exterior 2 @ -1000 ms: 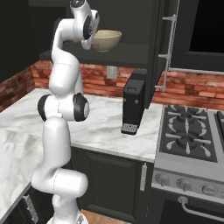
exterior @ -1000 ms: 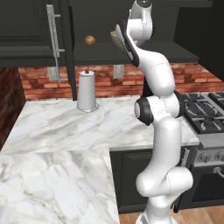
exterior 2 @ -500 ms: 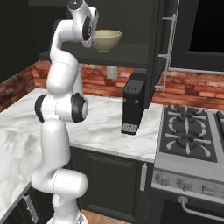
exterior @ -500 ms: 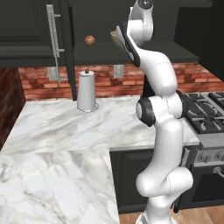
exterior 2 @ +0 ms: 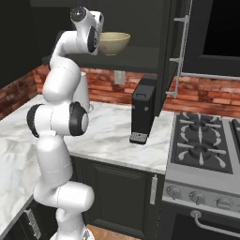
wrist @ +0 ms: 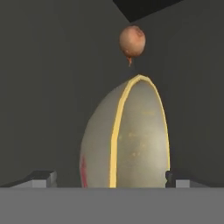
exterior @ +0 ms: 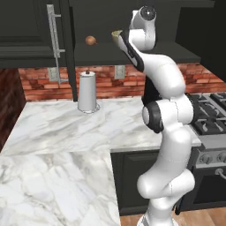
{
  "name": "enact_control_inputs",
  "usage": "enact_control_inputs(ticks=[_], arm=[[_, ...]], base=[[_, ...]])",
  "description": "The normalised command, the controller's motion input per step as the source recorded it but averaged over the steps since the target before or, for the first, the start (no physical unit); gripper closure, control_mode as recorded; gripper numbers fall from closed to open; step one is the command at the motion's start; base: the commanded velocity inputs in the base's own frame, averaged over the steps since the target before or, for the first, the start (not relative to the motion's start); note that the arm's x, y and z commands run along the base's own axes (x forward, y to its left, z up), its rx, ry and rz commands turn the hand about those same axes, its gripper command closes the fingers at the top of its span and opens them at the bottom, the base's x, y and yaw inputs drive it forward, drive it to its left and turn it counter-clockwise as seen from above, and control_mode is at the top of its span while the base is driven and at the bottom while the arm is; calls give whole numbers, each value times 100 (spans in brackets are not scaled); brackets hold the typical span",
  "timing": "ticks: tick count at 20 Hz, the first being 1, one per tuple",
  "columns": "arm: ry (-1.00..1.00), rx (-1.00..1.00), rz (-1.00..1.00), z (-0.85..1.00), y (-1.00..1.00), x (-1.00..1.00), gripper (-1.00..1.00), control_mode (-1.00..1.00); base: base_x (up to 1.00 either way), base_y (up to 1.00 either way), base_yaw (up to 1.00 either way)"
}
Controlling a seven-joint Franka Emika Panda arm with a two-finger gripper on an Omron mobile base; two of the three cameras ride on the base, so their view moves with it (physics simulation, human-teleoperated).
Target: Pick the mug and place it in the sink. Pick the bowl and place it in the open cabinet and then close the cabinet.
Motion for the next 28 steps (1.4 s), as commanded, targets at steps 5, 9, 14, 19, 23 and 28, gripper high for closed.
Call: enact_control_inputs(ticks=[5,9,14,19,23,28], arm=[[-2,0,0,1,0,-18,-100,-100],[-13,0,2,33,0,-47,-100,-100],[-13,0,1,30,0,-52,-100,-100],[-2,0,0,5,0,-57,-100,-100],[0,0,0,14,0,-90,-100,-100],[3,0,0,48,9,-100,-100,-100]], base=[[0,0,0],[0,0,0],[0,0,0],[0,0,0],[0,0,0],[0,0,0]])
